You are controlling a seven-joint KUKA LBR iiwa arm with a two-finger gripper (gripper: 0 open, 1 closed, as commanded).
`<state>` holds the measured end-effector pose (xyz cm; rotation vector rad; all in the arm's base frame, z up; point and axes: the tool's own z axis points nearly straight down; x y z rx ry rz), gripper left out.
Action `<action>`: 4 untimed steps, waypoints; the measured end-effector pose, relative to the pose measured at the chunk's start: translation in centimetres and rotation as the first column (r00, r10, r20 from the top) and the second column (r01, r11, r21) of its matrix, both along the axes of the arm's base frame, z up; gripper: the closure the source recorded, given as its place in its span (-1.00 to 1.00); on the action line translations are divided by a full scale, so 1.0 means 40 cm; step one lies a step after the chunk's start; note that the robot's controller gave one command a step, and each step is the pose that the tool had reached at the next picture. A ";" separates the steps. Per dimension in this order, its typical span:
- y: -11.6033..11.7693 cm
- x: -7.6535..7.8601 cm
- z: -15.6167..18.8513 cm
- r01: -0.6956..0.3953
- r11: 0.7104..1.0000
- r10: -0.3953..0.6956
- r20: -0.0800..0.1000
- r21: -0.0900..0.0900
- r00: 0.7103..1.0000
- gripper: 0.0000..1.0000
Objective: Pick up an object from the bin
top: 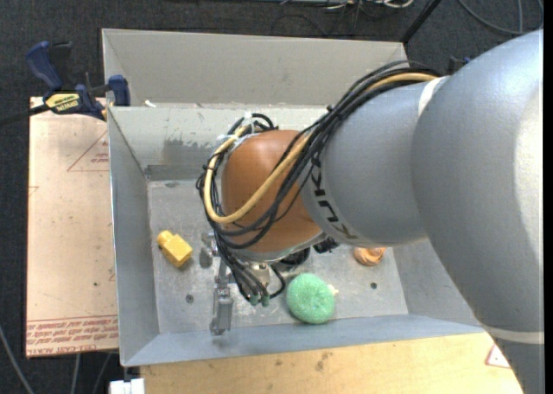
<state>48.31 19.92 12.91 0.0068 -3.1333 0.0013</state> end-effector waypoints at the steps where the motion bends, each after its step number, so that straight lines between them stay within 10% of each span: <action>1: -0.002 0.005 0.011 0.004 1.000 -0.004 0.007 0.002 1.000 -1.00; 3: -0.169 0.114 0.046 0.002 1.000 -0.002 0.010 -0.002 1.000 -1.00; 4: -0.128 0.135 0.040 0.003 1.000 -0.003 0.012 0.000 1.000 -1.00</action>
Offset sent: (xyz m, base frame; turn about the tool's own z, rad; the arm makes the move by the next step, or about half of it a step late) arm 0.0393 -0.0957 0.0270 0.0328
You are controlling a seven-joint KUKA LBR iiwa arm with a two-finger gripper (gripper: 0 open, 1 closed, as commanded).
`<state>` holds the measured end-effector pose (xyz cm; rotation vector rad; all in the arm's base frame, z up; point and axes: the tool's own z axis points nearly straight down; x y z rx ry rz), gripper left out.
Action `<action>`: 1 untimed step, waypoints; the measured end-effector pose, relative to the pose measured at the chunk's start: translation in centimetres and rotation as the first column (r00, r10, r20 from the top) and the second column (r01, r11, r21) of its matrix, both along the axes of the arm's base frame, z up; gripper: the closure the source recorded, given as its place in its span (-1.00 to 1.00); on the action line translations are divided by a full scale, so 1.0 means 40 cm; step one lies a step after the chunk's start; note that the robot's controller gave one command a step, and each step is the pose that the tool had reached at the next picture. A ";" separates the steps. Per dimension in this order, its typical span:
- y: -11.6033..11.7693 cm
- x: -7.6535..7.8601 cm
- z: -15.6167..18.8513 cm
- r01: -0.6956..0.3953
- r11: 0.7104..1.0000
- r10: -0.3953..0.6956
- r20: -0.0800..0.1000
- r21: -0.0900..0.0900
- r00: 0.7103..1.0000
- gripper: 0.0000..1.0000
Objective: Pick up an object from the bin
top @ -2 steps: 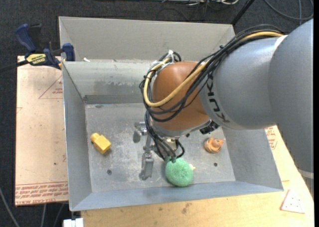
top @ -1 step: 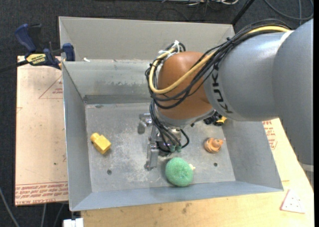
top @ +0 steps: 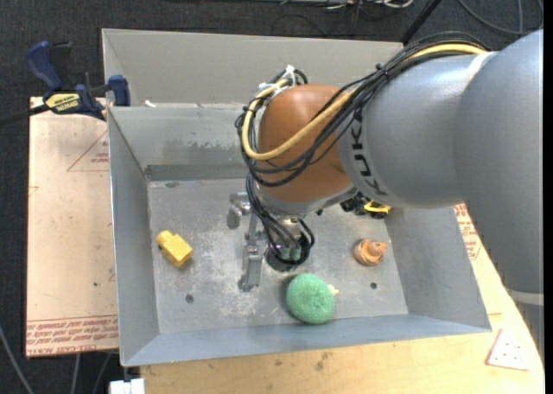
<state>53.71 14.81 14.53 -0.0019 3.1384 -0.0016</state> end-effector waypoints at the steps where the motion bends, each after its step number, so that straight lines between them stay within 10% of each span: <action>1: 0.057 0.022 -0.044 -0.112 0.994 0.112 0.000 0.007 0.994 -1.00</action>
Offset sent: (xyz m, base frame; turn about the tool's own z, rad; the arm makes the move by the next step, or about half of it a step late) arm 0.0065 -0.0547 0.0331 -0.0518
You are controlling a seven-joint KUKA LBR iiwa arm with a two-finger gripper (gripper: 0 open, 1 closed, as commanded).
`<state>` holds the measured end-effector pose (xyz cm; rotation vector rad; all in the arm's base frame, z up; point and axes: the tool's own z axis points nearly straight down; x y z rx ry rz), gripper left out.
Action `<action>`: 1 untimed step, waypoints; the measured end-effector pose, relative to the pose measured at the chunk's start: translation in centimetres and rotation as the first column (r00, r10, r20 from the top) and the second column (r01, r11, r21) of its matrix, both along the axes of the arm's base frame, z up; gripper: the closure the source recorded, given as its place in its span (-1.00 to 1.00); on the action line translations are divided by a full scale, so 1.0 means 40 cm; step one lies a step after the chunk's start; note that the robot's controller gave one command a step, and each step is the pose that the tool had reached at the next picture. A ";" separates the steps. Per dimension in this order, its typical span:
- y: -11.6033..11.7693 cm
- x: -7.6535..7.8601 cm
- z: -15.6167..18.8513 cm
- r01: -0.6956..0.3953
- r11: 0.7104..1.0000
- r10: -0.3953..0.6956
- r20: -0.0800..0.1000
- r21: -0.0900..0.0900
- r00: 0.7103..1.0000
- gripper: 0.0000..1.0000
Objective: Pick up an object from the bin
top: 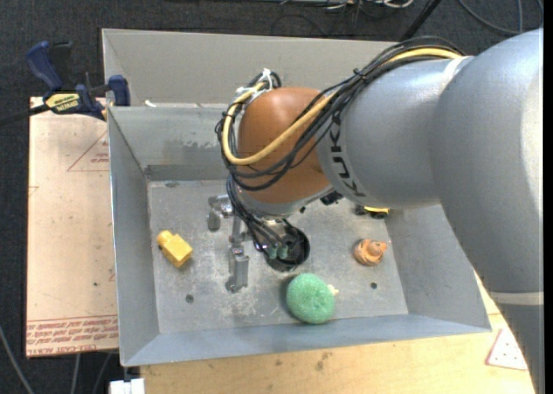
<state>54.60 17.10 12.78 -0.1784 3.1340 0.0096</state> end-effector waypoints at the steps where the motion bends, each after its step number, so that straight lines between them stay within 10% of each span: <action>1: -0.125 -0.004 0.059 -0.004 1.000 0.004 -0.006 -0.005 1.000 -1.00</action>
Offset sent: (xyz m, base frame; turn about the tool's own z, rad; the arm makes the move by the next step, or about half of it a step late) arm 0.0301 -0.0463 0.0586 0.1483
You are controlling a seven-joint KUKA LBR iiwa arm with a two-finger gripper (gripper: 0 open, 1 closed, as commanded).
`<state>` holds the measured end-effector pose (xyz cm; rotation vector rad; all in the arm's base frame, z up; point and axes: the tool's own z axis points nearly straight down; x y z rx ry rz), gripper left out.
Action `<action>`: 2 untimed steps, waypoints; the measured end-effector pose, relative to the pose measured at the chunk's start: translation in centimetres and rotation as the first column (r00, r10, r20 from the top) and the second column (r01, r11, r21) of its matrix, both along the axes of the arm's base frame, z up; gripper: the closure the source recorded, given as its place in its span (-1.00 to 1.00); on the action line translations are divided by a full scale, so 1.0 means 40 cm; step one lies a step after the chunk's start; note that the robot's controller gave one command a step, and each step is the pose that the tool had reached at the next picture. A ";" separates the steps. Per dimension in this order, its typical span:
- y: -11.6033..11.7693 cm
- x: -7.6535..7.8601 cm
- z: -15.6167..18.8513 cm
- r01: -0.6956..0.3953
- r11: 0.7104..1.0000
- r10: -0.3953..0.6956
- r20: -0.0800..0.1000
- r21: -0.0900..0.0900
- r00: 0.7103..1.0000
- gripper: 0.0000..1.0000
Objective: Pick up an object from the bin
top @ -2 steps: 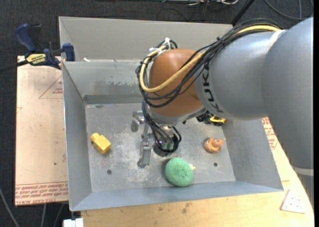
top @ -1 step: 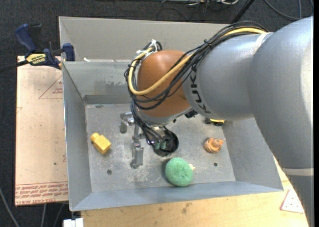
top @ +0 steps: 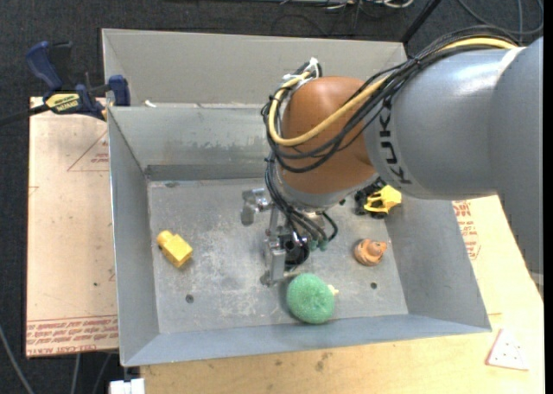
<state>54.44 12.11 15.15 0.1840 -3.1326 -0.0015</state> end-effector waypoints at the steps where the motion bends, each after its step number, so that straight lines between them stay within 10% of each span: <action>1: -0.017 0.066 0.073 0.144 0.990 -0.144 0.007 -0.002 0.990 -1.00; 2: -0.065 0.043 -0.003 0.018 1.000 -0.018 0.013 0.005 1.000 -1.00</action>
Offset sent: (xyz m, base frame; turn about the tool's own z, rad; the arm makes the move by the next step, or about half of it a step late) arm -0.0008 -0.0732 -0.0461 -0.0959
